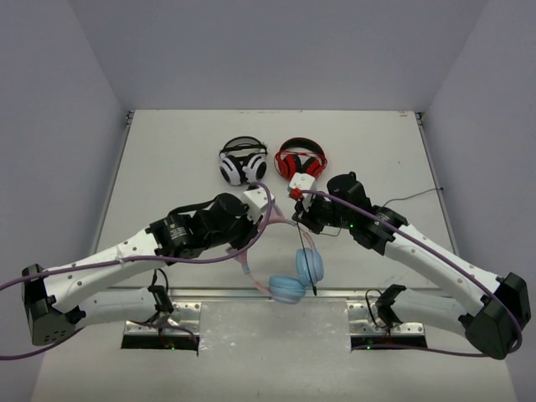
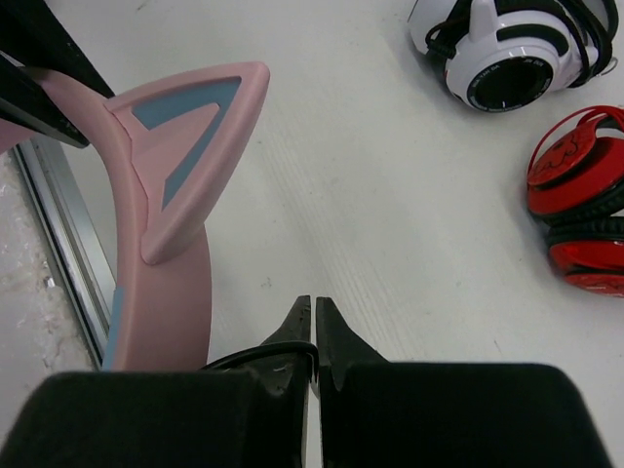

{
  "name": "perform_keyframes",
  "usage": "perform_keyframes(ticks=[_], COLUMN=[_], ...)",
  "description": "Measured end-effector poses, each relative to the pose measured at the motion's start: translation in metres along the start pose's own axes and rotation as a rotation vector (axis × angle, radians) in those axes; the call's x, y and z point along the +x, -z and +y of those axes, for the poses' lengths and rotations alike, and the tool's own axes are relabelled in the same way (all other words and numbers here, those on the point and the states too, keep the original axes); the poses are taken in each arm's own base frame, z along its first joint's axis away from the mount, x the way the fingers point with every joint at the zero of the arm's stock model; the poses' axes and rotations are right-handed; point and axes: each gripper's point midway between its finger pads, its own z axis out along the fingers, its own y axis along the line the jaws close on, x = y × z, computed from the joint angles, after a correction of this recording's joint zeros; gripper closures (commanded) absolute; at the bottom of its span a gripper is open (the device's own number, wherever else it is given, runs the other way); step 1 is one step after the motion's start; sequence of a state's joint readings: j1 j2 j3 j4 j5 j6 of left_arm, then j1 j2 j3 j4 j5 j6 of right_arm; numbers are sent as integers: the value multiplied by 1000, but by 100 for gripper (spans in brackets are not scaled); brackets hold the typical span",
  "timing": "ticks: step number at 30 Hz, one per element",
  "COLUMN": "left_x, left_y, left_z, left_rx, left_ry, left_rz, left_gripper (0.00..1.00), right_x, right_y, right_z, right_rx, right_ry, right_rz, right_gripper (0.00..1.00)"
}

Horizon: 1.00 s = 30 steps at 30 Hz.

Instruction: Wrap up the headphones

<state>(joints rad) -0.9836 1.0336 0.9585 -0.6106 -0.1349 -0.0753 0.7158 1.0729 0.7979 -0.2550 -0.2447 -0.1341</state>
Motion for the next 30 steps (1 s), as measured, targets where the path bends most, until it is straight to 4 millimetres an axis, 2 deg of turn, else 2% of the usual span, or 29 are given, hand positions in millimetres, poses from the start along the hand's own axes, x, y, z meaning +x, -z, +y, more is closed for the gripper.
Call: perform_keyframes(ticks=[6, 12, 13, 17, 18, 19, 20, 23, 27, 30], left_x=[-2, -12, -14, -21, -23, -27, -30, -43, -60, -71], left_y=[5, 21, 25, 39, 43, 46, 49, 57, 65, 73], left_z=[6, 16, 18, 19, 18, 17, 15, 8, -1, -7], left_rx=[-27, -72, -77, -74, -64, -55, -45, -4, 52, 90], left_ry=[3, 14, 16, 30, 37, 44, 50, 77, 119, 158], left_rz=[-21, -88, -99, -151, -168, -186, -204, -258, -328, -376], left_gripper=[100, 100, 100, 100, 100, 100, 99, 100, 100, 100], right_x=[11, 16, 17, 16, 14, 10, 5, -16, -45, -58], right_y=[-5, -12, -13, -18, -19, -20, -20, -20, -17, -20], right_z=[-4, -6, -5, 5, 11, 15, 19, 30, 40, 44], right_rx=[22, 40, 37, -12, -38, -62, -81, -152, -232, -284], right_ry=[-24, -62, -68, -98, -112, -123, -131, -149, -158, -173], right_rz=[38, 44, 40, -1, -19, -42, -67, -170, -304, -368], right_gripper=[99, 99, 93, 90, 88, 80, 76, 64, 64, 65])
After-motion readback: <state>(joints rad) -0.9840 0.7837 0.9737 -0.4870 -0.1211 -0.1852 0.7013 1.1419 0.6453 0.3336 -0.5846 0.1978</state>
